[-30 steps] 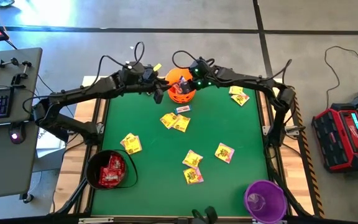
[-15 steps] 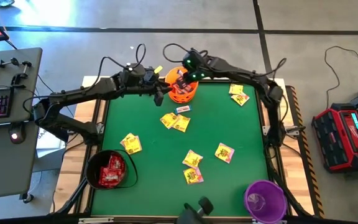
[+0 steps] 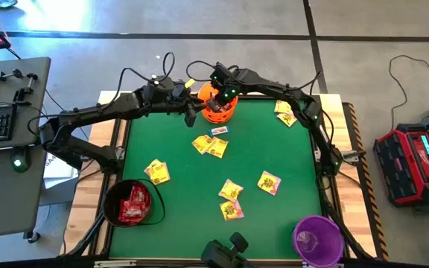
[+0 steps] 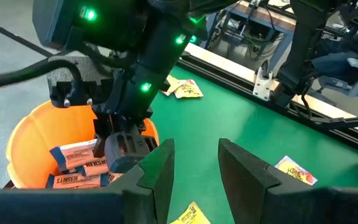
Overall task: Sort candy by brand, put in halloween buckets
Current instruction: Put the white chocolate into the orange bucket
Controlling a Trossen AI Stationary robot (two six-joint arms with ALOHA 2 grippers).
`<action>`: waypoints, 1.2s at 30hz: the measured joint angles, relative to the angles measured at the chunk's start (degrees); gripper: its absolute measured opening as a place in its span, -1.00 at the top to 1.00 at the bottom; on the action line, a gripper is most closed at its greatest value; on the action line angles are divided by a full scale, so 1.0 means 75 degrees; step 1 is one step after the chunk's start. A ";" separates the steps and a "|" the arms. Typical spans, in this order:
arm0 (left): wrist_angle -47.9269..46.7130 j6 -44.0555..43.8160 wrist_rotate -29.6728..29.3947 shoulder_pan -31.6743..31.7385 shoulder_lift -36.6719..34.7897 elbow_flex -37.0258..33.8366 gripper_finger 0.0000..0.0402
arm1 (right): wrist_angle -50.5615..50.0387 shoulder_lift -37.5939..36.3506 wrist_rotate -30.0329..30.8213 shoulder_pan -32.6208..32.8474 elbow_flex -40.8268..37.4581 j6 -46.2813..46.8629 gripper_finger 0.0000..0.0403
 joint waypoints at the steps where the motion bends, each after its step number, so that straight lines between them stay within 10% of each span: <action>1: 0.0012 0.0000 0.0000 0.0002 0.0000 0.0000 0.43 | 0.0012 -0.0008 0.0026 0.0000 0.0000 -0.0002 0.88; 17: -0.0048 0.0112 -0.0003 0.0000 0.0000 0.0000 0.44 | -0.0007 -0.0174 0.0661 0.0287 0.0000 -0.0371 0.29; 28: -0.0241 0.0542 -0.0001 -0.0003 0.0000 0.0000 0.63 | -0.0222 -0.1146 0.1164 0.0525 0.0000 -0.0251 0.95; 36: -0.0415 0.0716 -0.0003 -0.0002 0.0000 0.0000 0.69 | -0.0020 -0.1445 0.1632 0.0623 0.0000 -0.0140 0.98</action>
